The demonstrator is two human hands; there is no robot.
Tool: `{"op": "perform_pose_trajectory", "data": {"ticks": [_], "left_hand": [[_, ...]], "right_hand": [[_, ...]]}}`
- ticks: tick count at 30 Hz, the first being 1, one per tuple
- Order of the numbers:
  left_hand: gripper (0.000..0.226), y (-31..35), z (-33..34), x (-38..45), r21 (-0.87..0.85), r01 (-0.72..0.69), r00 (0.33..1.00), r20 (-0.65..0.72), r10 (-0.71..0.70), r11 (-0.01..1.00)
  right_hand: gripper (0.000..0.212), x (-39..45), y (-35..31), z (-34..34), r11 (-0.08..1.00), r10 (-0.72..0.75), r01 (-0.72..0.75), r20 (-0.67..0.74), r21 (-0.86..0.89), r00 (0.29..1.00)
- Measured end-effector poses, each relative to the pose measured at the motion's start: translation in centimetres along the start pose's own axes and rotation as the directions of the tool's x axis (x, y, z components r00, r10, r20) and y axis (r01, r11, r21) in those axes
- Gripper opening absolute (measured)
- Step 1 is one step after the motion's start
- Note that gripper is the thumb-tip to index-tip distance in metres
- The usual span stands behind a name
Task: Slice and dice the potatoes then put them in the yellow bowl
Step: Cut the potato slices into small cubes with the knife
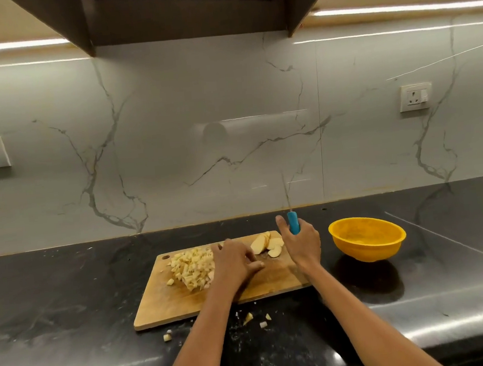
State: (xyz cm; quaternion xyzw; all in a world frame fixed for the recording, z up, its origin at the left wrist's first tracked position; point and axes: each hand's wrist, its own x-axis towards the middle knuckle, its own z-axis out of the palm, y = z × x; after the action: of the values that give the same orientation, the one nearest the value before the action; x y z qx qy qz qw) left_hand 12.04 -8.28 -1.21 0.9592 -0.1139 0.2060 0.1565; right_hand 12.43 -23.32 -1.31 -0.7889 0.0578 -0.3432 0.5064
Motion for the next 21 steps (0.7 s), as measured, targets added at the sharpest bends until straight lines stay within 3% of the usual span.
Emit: {"op": "perform_pose_trajectory", "data": {"ticks": [5,10,13,16,19,21], "left_hand": [[0.016,-1.1,0.0,-0.5,0.227,0.124,0.987,-0.131,-0.096,0.966],[0.026,-0.2,0.1,0.5,0.166,0.142,0.953,-0.291,-0.089,0.976],[0.029,1.0,0.6,1.8,0.073,0.057,0.974,-0.222,-0.039,0.996],[0.035,2.5,1.6,3.4,-0.038,-0.027,0.997,-0.068,0.024,0.999],[0.038,2.9,2.2,4.4,-0.083,0.000,0.991,0.134,0.011,0.997],[0.038,2.6,2.3,4.8,-0.145,0.015,0.986,0.163,0.009,0.989]], "right_hand": [[0.029,0.4,-0.1,1.0,0.993,0.027,-0.028,0.010,0.115,1.000],[0.026,0.8,-0.2,1.2,0.996,-0.052,0.053,-0.011,0.074,0.999],[0.024,1.2,0.1,1.2,0.991,-0.112,0.115,-0.036,0.069,0.993],[0.028,1.5,0.5,1.4,0.982,-0.164,0.169,-0.068,0.079,0.984],[0.030,1.5,0.7,1.5,0.970,-0.232,0.238,-0.115,0.045,0.966],[0.033,1.5,0.6,1.4,0.966,-0.253,0.259,-0.140,0.024,0.957]]}}
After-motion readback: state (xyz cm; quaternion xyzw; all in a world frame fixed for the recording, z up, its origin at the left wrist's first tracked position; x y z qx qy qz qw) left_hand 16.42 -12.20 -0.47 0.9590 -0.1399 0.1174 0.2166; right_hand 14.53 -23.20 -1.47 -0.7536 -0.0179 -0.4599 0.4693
